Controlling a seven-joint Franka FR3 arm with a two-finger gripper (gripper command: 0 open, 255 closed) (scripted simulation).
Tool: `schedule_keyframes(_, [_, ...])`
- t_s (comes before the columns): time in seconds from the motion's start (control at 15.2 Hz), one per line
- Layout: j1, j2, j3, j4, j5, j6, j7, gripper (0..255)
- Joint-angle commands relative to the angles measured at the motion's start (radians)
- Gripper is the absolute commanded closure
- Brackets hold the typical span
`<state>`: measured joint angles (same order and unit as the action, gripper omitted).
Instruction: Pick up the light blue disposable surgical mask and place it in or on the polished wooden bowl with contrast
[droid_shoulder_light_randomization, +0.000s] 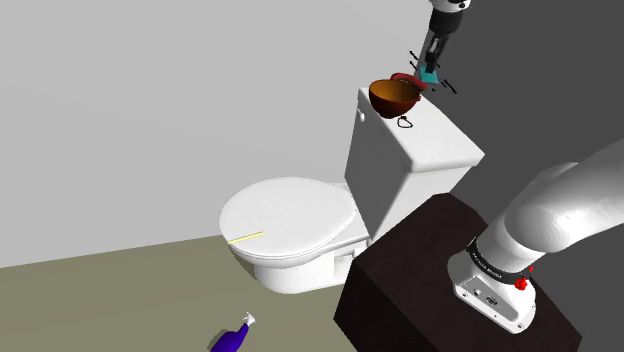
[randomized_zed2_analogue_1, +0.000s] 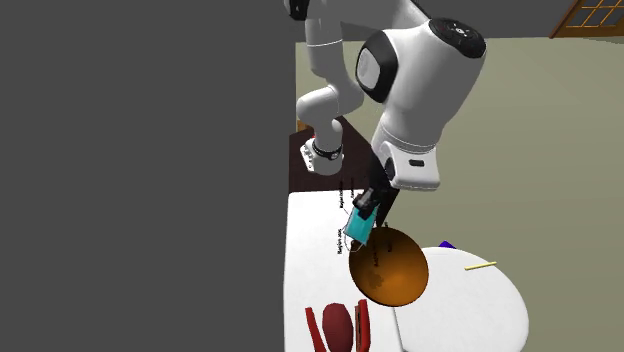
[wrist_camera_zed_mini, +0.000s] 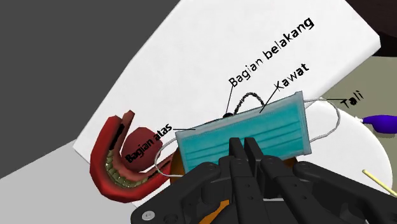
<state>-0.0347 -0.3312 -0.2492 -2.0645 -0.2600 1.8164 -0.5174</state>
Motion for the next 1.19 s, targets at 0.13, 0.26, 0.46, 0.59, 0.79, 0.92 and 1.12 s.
schedule_keyframes(0.13, [0.025,0.144,0.015,0.155,0.037,-0.018,0.020,255])
schedule_keyframes(0.26, [0.034,0.218,0.021,0.237,0.054,-0.031,0.029,255])
schedule_keyframes(0.46, [0.040,0.270,0.026,0.285,0.066,-0.029,0.036,255])
schedule_keyframes(0.59, [0.039,0.268,0.025,0.256,0.064,-0.003,0.041,255])
schedule_keyframes(0.79, [0.038,0.267,0.024,0.215,0.062,0.037,0.047,255])
schedule_keyframes(0.92, [0.038,0.268,0.024,0.189,0.061,0.063,0.052,255])
schedule_keyframes(1.12, [0.037,0.271,0.023,0.152,0.059,0.102,0.058,255])
